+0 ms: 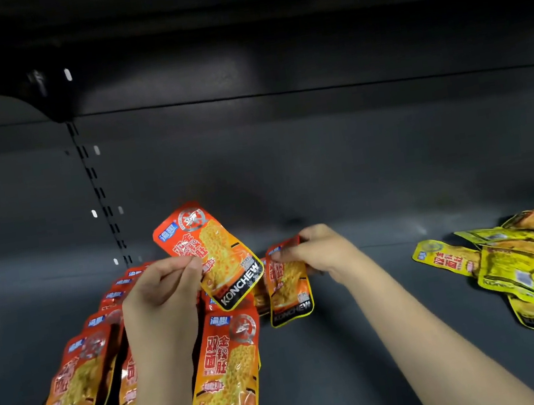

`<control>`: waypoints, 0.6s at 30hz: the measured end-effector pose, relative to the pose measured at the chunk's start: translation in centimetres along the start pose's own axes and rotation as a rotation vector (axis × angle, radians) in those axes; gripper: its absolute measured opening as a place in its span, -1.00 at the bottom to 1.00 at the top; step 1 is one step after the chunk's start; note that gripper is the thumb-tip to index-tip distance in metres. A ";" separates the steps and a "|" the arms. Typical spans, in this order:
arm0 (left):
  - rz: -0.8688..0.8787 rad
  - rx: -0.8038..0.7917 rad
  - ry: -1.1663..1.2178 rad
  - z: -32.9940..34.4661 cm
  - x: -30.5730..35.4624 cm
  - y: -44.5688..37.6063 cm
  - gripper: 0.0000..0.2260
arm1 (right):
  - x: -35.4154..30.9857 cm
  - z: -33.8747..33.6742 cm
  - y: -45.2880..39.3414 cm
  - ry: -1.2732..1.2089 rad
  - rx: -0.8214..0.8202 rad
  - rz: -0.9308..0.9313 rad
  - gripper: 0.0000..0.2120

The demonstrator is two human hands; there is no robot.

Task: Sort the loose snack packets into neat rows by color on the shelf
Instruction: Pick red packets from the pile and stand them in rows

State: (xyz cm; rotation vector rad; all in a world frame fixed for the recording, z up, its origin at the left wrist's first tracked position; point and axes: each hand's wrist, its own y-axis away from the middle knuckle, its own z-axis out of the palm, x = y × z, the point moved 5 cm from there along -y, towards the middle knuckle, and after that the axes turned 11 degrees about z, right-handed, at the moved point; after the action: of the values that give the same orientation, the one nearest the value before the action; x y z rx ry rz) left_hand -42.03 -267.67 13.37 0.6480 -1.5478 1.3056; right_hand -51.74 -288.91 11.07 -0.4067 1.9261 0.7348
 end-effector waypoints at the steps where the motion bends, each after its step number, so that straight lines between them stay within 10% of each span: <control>1: 0.001 0.000 0.000 -0.1 0.0 0.0 -0.92 | 0.2 0.3 -0.2 0.010 -0.006 0.016 -0.82; 18: -0.010 -0.130 -0.102 0.3 -0.4 -0.2 -0.93 | 2.3 1.1 -1.4 0.214 0.132 0.027 -0.62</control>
State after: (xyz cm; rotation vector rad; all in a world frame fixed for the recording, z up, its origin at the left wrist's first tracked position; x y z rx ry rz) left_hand -41.78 -268.12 13.12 0.6472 -1.6946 1.1686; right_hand -51.19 -289.22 8.24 -0.3905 2.1717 0.5964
